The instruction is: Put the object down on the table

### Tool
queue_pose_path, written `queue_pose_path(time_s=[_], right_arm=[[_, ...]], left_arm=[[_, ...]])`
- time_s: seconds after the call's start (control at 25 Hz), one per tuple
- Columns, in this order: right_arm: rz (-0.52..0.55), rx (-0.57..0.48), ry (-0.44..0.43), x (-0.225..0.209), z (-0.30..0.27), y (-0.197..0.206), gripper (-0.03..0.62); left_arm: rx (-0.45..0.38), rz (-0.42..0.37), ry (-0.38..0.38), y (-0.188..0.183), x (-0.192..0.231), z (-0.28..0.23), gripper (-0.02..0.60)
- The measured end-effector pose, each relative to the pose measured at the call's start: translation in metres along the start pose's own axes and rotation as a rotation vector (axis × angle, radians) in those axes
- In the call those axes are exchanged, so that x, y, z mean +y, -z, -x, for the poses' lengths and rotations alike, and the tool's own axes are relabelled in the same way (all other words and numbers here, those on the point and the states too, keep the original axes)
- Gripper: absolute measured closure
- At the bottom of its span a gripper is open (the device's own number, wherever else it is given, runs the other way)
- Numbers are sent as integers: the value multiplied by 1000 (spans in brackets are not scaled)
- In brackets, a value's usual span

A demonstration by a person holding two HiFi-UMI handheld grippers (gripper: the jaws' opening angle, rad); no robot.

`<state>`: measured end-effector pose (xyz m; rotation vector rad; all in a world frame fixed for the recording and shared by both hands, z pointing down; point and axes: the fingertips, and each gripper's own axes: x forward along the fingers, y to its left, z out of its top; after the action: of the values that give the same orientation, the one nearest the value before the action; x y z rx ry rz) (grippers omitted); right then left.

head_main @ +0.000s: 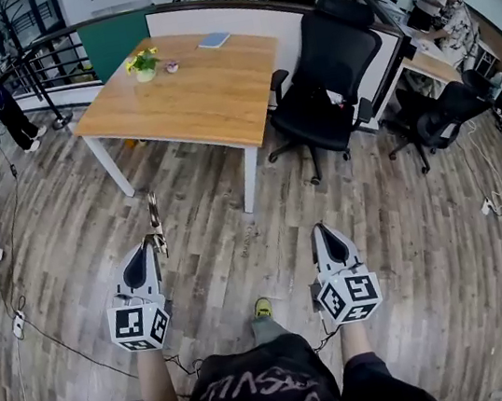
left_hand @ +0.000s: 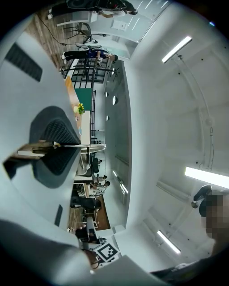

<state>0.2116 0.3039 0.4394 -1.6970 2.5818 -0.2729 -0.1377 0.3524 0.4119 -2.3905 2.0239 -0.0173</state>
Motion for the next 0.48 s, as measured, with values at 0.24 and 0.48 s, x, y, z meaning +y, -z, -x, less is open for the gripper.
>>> queue_pose_path(time_s=[0.24,0.48], right_arm=[[-25,29,-7,-33,-55,-1,589],[-29,23,-39,-59,-119,-13,589]], left_arm=[[19,4,-14,0,3,-60,565],[5,1,-47,-7,10,-118,565]])
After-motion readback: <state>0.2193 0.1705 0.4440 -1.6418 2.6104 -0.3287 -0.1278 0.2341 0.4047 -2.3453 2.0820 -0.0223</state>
